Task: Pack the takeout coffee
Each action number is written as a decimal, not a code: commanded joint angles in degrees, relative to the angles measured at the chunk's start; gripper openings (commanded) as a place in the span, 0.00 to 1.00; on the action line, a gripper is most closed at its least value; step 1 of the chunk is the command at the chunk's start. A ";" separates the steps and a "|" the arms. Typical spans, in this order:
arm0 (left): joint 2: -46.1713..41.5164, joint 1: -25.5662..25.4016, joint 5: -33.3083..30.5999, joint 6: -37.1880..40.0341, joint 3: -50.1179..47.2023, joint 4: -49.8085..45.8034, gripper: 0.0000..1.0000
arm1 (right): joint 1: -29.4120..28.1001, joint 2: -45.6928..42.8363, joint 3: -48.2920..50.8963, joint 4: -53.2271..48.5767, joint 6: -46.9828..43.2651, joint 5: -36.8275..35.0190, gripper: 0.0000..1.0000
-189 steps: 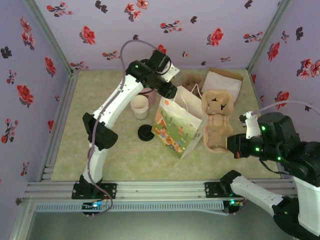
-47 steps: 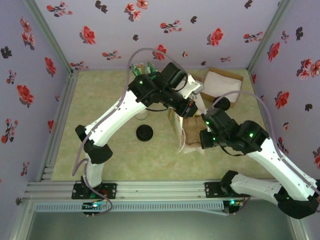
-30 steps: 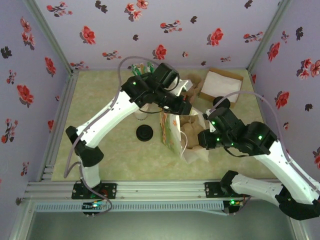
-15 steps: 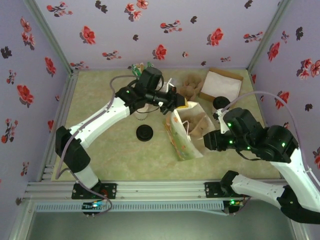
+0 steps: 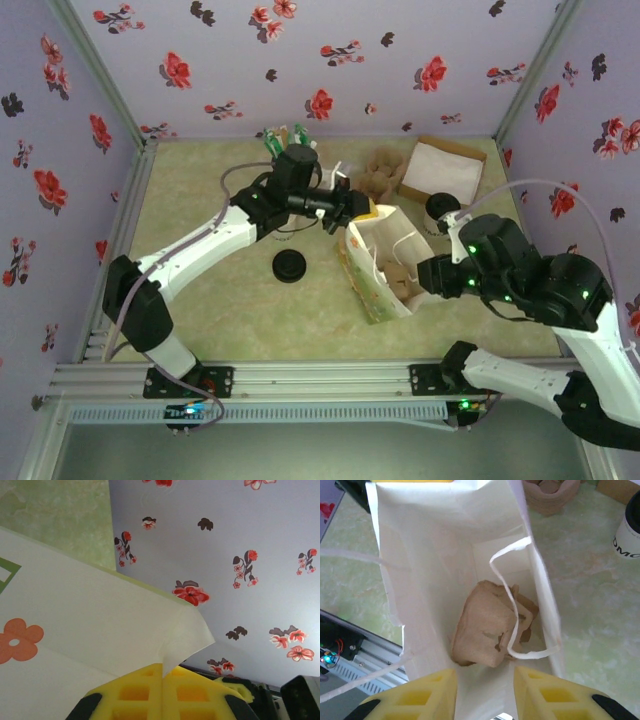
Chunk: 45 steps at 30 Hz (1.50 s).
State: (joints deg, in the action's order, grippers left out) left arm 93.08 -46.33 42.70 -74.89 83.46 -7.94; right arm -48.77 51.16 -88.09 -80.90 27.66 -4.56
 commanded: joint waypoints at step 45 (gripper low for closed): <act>-15.38 -1.23 1.36 15.94 -19.61 18.70 0.00 | -0.54 -7.89 15.16 9.34 3.21 3.04 0.43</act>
State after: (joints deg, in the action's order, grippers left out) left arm 78.96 -47.92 45.39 -54.89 65.01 5.96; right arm -48.93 42.59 -72.31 -70.37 28.08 -2.33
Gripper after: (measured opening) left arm 0.041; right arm 0.434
